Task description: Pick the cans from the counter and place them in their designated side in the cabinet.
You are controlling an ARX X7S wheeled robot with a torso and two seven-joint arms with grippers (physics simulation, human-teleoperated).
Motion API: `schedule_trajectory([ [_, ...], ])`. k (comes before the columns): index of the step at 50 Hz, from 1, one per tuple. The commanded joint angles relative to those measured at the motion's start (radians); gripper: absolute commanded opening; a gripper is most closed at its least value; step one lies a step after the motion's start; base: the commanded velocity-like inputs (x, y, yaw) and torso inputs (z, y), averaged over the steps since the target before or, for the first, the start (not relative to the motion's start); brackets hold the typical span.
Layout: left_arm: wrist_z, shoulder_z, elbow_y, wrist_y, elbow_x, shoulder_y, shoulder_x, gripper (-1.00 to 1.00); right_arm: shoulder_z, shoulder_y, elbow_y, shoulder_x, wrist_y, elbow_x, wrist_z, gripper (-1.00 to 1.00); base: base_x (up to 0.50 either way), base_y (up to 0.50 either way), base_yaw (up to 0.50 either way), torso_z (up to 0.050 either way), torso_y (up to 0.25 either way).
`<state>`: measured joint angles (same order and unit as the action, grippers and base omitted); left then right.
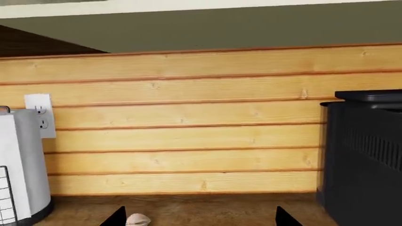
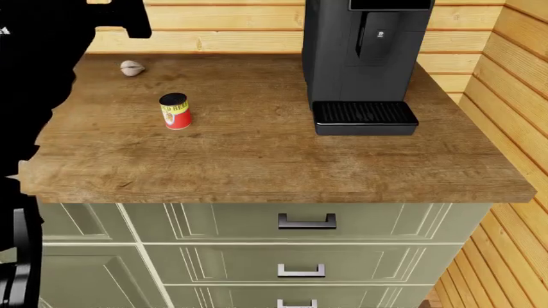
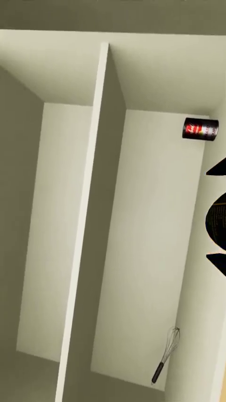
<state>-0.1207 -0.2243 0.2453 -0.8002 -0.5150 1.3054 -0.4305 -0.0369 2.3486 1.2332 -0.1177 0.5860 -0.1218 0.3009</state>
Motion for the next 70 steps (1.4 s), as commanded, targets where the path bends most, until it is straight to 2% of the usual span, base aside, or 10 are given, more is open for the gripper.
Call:
schedule_trajectory([
  [1,-0.032,0.000,0.101,0.036,0.042,0.045,0.011,1.00,0.006,0.008,-0.010,0.003,-0.010,-0.016,0.002,-1.00,0.00,-0.26,0.00,0.000,0.000],
  [9,-0.011,0.003,0.122,0.028,0.031,0.058,0.004,1.00,0.006,0.008,-0.010,0.003,-0.010,-0.016,0.002,-1.00,0.00,-0.50,0.00,0.000,0.000],
  [16,0.033,-0.027,0.232,0.087,0.068,0.106,0.001,1.00,0.006,0.008,-0.010,0.003,-0.010,-0.016,0.002,-1.00,0.00,-0.07,0.00,0.000,0.000],
  [18,0.089,-0.047,0.276,0.088,0.068,0.134,-0.011,1.00,0.006,0.008,-0.010,0.003,-0.010,-0.016,0.002,-1.00,0.00,0.00,0.00,0.000,0.000],
  [23,0.313,-0.134,0.376,0.083,0.073,0.212,-0.069,1.00,0.006,0.008,-0.010,0.003,-0.010,-0.016,0.002,-1.00,0.00,0.00,0.00,0.000,0.000],
  [27,0.497,-0.221,0.363,0.032,0.078,0.258,-0.150,1.00,0.006,0.008,-0.010,0.003,-0.010,-0.016,0.002,-1.00,0.00,0.00,0.00,0.000,0.000],
  [33,0.609,-0.281,0.491,0.021,0.114,0.393,-0.159,1.00,0.006,0.008,-0.010,0.003,-0.010,-0.016,0.002,-1.00,0.00,0.00,0.00,0.000,0.000],
  [40,0.641,-0.303,0.601,0.053,0.148,0.484,-0.146,1.00,0.006,0.008,-0.010,0.003,-0.010,-0.016,0.002,-1.00,0.00,0.00,0.00,0.000,0.000],
  [70,0.636,-0.290,0.708,0.120,0.157,0.496,-0.121,1.00,0.006,0.008,-0.010,0.003,-0.010,-0.016,0.002,-1.00,0.27,0.00,0.00,0.000,0.001],
])
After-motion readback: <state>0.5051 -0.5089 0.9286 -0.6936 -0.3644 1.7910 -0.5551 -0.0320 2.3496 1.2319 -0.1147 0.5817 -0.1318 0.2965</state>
